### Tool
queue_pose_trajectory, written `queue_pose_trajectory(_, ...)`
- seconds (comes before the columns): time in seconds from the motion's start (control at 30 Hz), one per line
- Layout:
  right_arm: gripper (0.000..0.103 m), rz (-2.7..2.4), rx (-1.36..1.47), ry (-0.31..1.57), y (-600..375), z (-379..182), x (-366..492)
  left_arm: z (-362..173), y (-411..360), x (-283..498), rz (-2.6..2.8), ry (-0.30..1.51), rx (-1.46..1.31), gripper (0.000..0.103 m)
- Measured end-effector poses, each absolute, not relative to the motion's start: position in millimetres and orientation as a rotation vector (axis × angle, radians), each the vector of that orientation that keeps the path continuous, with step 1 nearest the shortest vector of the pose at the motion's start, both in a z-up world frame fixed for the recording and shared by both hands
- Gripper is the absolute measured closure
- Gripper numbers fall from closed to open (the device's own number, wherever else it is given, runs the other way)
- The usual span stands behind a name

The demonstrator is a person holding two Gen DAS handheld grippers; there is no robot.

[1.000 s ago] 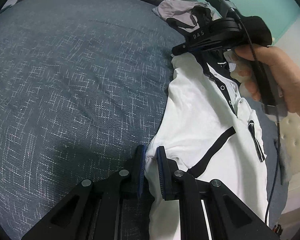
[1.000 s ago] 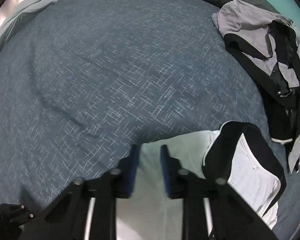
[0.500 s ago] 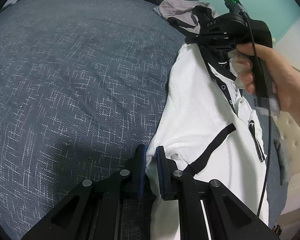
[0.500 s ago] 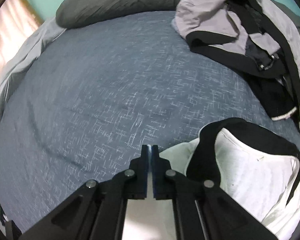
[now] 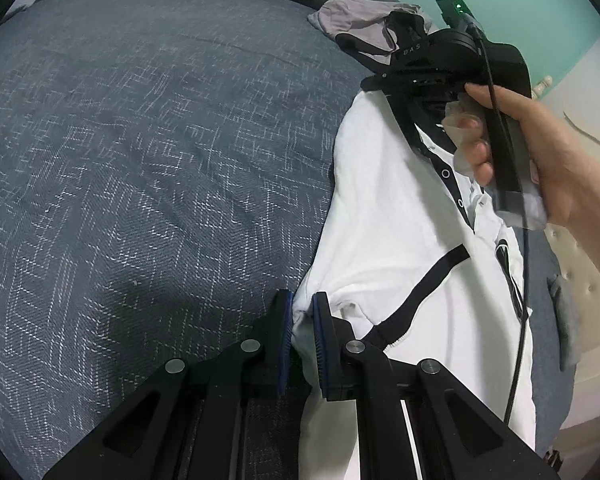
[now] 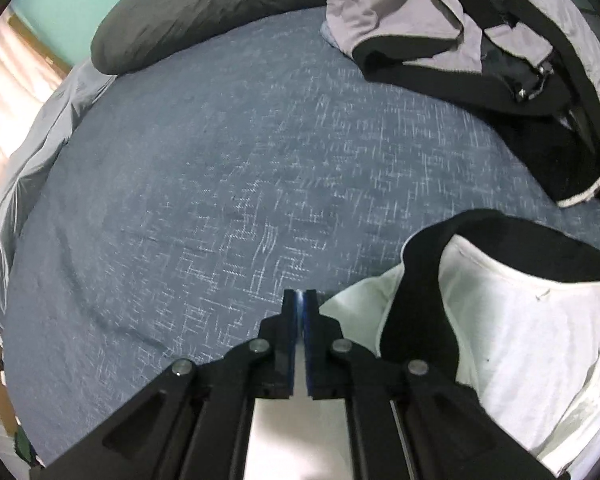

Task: Fold clothes
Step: 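Open the right tool off the collar while the left tool holds the shirt edge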

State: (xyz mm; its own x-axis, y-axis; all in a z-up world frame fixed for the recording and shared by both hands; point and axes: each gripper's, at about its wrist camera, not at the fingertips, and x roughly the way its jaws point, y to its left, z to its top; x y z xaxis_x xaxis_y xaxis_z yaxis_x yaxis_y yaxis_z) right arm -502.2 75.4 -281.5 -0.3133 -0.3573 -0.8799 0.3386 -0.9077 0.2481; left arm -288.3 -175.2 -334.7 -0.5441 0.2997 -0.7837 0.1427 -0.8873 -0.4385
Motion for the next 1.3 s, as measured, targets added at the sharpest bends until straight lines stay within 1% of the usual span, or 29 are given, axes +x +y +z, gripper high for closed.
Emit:
queue_pose_trajectory(0.13, 0.098, -2.272, 1.464, -0.060, 78.5, -274.7, -501.0, -335.2, -174.7, -289.0, 2.584, -0.706, -1.456, 0.091)
queue_pose_trajectory(0.23, 0.096, -2.317, 1.443, -0.080, 88.1, -266.8, -501.4, -335.1, -173.8, -288.5, 2.588, -0.704, -1.460, 0.090)
queue_pose_trajectory(0.3, 0.089, -2.330, 1.436, -0.101, 97.1, -260.3, -499.6, -335.8, -175.0, -289.6, 2.584, -0.716, -1.460, 0.090)
queue_pose_trajectory(0.43, 0.085, -2.333, 1.420, -0.134, 116.4, -246.3, -492.0, -333.9, -178.8, -291.3, 2.577, -0.743, -1.459, 0.090)
queue_pose_trajectory(0.53, 0.079, -2.320, 1.425, -0.132, 133.6, -241.3, -476.3, -330.2, -178.6, -289.2, 2.587, -0.742, -1.460, 0.089)
queue_pose_trajectory(0.6, 0.075, -2.307, 1.428, -0.122, 141.4, -238.5, -468.3, -328.6, -179.3, -286.8, 2.592, -0.752, -1.460, 0.086)
queue_pose_trajectory(0.7, 0.072, -2.280, 1.432, -0.095, 147.5, -235.3, -460.2, -327.8, -182.0, -284.8, 2.595, -0.774, -1.457, 0.082)
queue_pose_trajectory(0.8, 0.068, -2.252, 1.423, -0.074, 143.3, -233.1, -457.3, -324.9, -184.4, -280.7, 2.607, -0.763, -1.454, 0.081)
queue_pose_trajectory(0.97, 0.067, -2.194, 1.417, -0.021, 118.9, -244.0, -457.5, -327.2, -185.2, -285.8, 2.602, -0.771, -1.445, 0.076)
queue_pose_trajectory(1.07, 0.067, -2.171, 1.405, -0.008, 103.9, -254.1, -460.6, -329.5, -184.4, -287.1, 2.599, -0.764, -1.450, 0.075)
queue_pose_trajectory(1.23, 0.067, -2.137, 1.411, 0.067, 80.3, -269.6, -461.7, -330.4, -185.0, -288.7, 2.596, -0.764, -1.451, 0.075)
queue_pose_trajectory(1.27, 0.068, -2.127, 1.426, 0.074, 78.5, -273.6, -462.0, -330.3, -185.0, -288.7, 2.596, -0.764, -1.452, 0.075)
queue_pose_trajectory(1.3, 0.079, -2.118, 1.440, 0.082, 76.6, -277.6, -462.2, -330.3, -185.0, -288.8, 2.596, -0.765, -1.452, 0.075)
